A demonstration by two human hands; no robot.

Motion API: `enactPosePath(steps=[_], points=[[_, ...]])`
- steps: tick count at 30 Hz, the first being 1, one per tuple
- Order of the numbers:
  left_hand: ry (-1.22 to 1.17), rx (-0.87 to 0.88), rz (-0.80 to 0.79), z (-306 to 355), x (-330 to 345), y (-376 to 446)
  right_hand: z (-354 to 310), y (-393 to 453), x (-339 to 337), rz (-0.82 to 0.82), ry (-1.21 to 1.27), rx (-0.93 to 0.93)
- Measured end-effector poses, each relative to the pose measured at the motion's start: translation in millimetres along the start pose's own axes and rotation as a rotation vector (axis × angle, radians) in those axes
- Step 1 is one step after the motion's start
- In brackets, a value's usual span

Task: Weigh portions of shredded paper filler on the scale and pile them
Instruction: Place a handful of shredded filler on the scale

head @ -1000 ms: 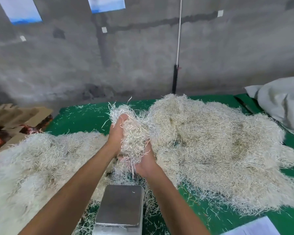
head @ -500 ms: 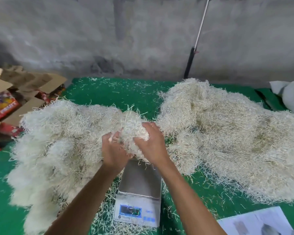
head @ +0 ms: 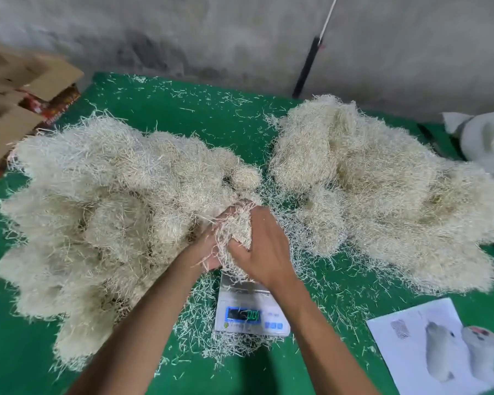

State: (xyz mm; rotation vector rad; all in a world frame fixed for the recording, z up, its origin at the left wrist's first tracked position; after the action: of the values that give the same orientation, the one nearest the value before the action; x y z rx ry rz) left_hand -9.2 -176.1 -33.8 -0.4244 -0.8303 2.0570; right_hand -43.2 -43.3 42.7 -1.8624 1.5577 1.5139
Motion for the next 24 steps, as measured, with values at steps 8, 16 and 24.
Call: enactPosePath(steps=[8, 16, 24], points=[[-0.175, -0.142, 0.073, -23, 28, -20, 41, -34, 0, -0.211, 0.732, 0.627], [0.337, 0.362, 0.16, -10, 34, -16, 106, -36, 17, -0.132, 0.71, 0.769], [0.632, 0.454, 0.417, -53, 1, 0, 158, -50, 33, -0.196, 0.468, 0.549]])
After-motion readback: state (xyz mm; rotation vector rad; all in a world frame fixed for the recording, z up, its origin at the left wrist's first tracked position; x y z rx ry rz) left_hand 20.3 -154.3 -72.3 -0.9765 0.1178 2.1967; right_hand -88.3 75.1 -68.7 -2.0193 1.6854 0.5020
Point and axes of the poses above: each hand's wrist, its own y-axis towards the middle knuckle, its own x-axis out of the palm, z = x × y, the point moved 7 cm from there along y, towards the middle knuckle, and after that the axes turned 12 degrees about z, right-handed, at the moved point
